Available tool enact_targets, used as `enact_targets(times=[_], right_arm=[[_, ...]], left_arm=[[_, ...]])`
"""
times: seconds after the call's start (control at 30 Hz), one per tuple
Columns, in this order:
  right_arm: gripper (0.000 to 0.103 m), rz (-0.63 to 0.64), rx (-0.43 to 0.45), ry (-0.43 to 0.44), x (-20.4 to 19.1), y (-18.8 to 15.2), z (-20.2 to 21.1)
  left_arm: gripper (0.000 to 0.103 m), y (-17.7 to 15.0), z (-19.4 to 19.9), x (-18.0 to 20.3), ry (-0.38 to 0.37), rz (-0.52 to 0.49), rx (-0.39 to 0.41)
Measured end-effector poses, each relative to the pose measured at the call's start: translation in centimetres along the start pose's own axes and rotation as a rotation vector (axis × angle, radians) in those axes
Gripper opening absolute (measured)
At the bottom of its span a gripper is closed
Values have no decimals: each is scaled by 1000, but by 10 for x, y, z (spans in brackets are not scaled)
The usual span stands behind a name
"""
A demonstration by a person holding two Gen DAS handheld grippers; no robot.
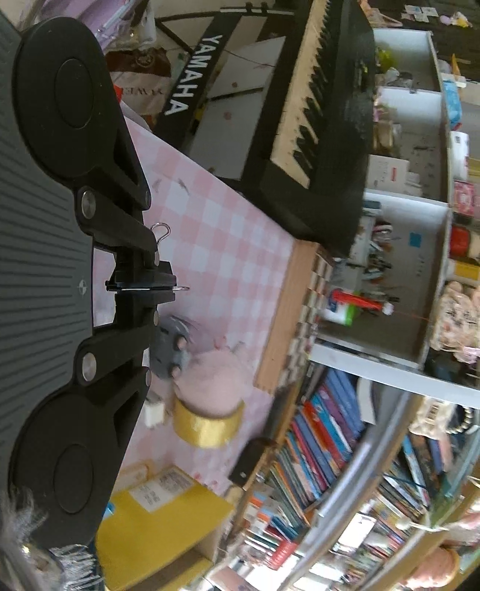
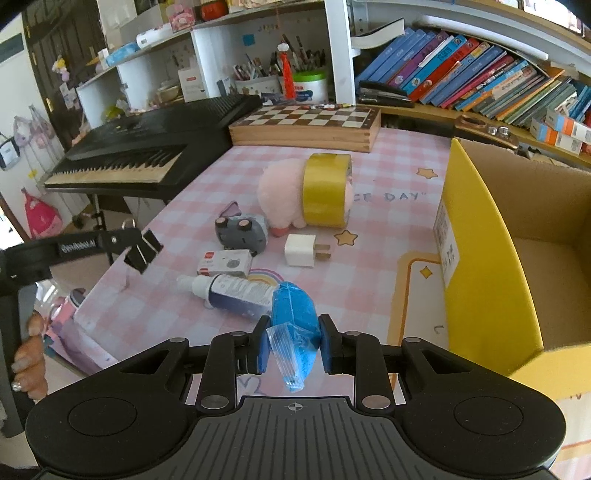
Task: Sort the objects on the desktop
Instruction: 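Lower the left tool onto the black binder clip and close it, then carry the blue item in the right tool while the left tool carries the clip to the box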
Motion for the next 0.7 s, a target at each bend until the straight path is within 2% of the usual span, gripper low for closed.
enact_targets(times=[0.33, 0.7], right_arm=[[26, -55, 51, -33, -1, -23, 44], [26, -146, 76, -107, -8, -74, 96]], left_arm=[[1, -7, 72, 25, -127, -28, 50], [1, -45, 129, 45, -253, -102, -28]])
Point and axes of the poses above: each gripper's, at about its wrist camera, not at the fingertips, and z roughly against the way its jaws point, x to its right, y to its top, the point moved 2 cm from there along -z, roughly the way its jaws point, and after that the axes turned 14 degrees about z, right-handed, at the moved point
